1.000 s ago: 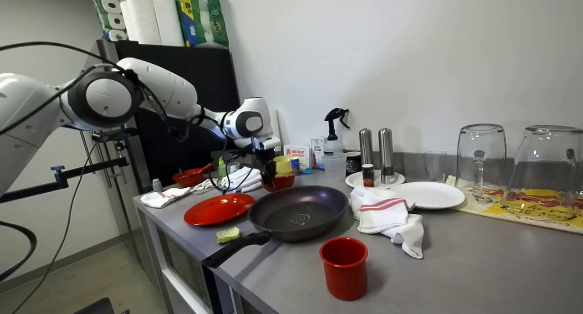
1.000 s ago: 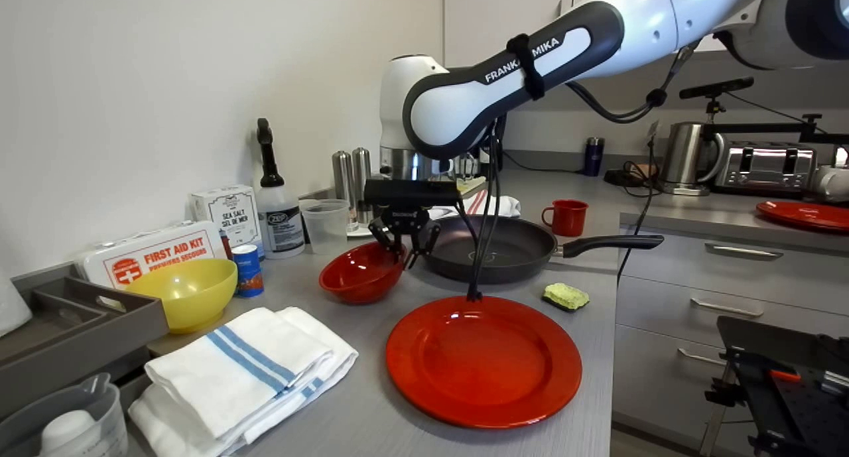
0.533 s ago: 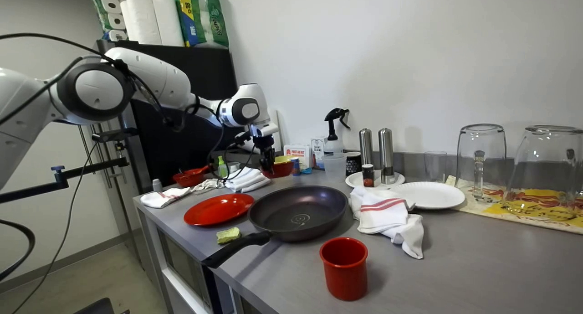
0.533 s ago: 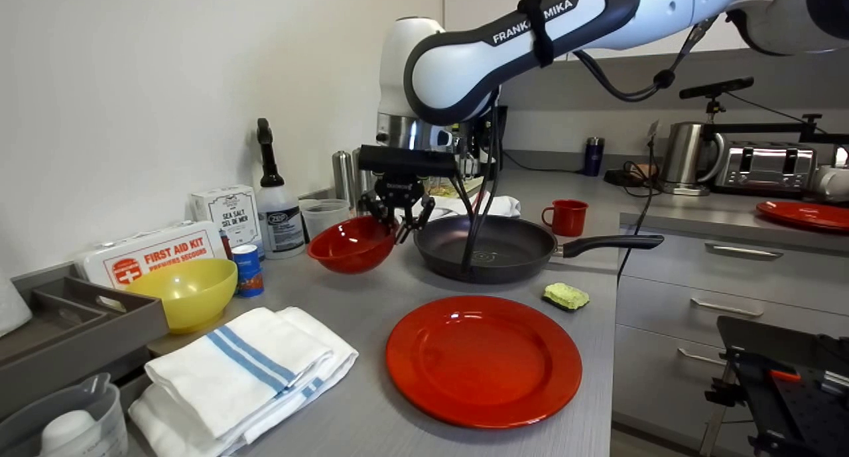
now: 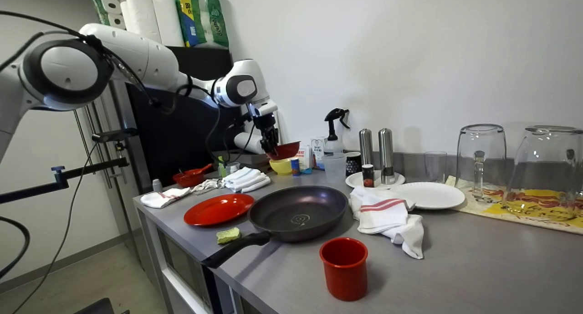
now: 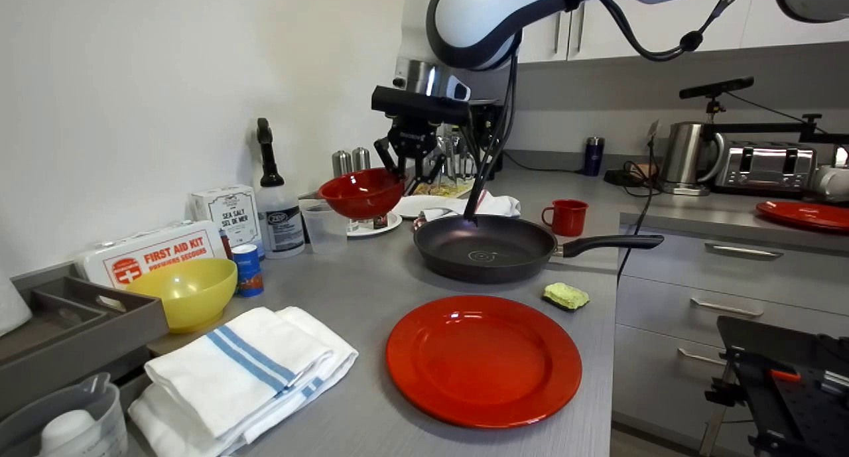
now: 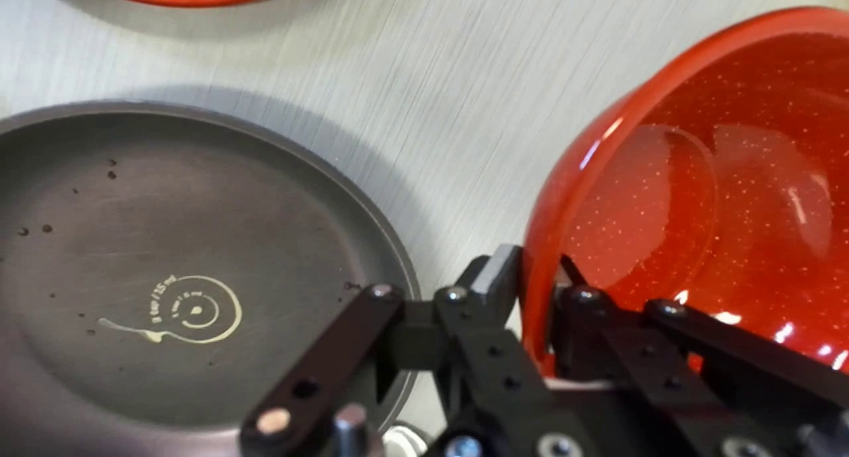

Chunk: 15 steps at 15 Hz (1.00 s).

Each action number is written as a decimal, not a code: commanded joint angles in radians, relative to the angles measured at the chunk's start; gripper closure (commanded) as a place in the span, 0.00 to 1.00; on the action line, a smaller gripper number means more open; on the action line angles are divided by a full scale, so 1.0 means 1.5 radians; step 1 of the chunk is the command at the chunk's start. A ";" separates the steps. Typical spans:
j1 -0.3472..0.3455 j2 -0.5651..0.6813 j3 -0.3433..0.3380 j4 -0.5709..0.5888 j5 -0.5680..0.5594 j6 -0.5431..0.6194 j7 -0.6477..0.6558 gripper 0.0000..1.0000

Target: Pick up the bowl and put it on the plate

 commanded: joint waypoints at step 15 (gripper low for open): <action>-0.052 -0.087 -0.002 -0.150 0.019 0.028 0.092 0.96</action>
